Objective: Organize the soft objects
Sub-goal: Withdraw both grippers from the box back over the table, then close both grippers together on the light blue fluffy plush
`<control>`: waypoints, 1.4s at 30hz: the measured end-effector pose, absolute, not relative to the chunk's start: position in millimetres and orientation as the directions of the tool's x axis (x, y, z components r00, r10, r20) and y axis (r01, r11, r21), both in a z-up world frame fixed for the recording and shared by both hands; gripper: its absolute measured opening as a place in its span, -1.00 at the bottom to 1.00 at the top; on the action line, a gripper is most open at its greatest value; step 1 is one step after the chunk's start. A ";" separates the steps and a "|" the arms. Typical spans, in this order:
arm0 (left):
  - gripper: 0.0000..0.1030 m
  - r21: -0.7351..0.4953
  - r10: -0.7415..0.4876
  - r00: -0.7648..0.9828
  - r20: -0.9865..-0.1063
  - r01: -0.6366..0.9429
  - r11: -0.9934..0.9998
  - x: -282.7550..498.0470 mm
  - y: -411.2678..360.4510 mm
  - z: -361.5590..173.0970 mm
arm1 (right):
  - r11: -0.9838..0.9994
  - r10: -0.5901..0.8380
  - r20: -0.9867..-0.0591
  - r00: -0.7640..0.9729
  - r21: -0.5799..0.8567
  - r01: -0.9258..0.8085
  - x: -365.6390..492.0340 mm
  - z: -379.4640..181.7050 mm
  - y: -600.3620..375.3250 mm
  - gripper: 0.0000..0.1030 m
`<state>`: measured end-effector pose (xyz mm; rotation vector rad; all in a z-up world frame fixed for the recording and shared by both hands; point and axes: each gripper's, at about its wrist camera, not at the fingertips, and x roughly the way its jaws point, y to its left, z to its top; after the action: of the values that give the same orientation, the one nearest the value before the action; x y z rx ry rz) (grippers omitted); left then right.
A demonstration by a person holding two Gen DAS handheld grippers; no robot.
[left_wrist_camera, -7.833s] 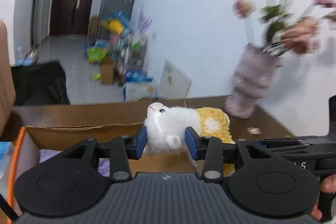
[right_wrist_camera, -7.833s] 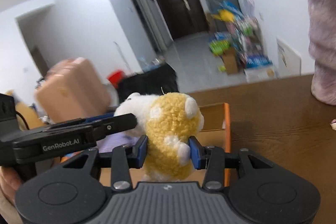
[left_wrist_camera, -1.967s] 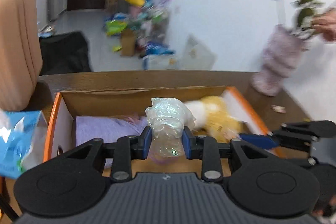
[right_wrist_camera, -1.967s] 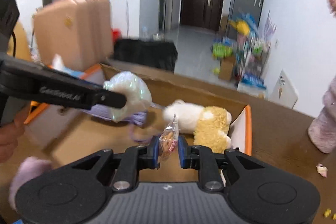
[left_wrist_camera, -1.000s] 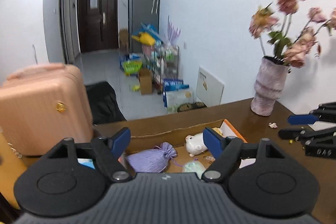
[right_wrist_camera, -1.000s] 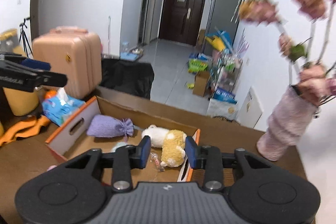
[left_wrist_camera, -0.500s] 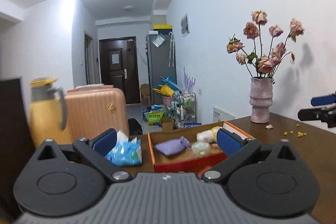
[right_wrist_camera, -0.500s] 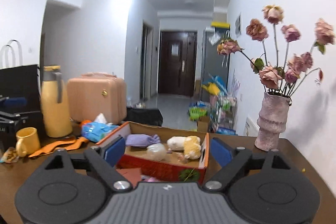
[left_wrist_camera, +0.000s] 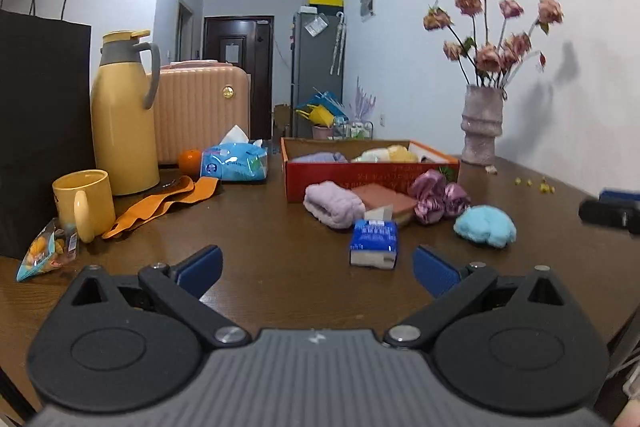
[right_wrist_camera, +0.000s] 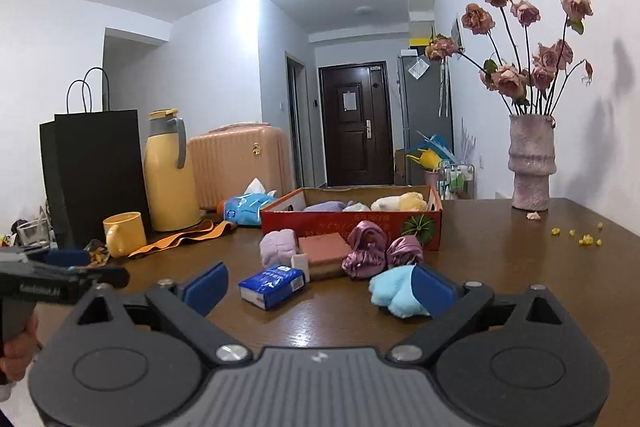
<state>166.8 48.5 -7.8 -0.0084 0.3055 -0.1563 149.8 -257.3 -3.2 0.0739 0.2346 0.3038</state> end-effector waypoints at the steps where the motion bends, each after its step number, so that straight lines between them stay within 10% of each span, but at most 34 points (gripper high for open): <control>1: 1.00 -0.044 -0.157 0.941 -0.300 0.150 0.988 168.5 48.8 -6.3 | 0.954 0.300 -0.216 0.929 0.098 -0.285 148.5 -3.8 -256.0 0.91; 36: 0.99 0.002 -0.330 0.831 -0.448 0.370 0.929 301.9 -55.9 -26.1 | 0.980 0.187 -0.483 0.856 0.148 -0.130 306.7 -51.8 -300.9 0.71; 42: 0.44 -0.223 -0.505 0.673 -0.540 0.464 0.857 362.0 -85.7 -34.9 | 0.976 0.189 -0.493 0.849 0.189 -0.108 341.6 -53.5 -312.7 0.59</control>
<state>362.0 -85.7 -34.9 -0.0687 0.6283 -0.5455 341.6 -312.7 -53.5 0.1564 0.5344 0.1572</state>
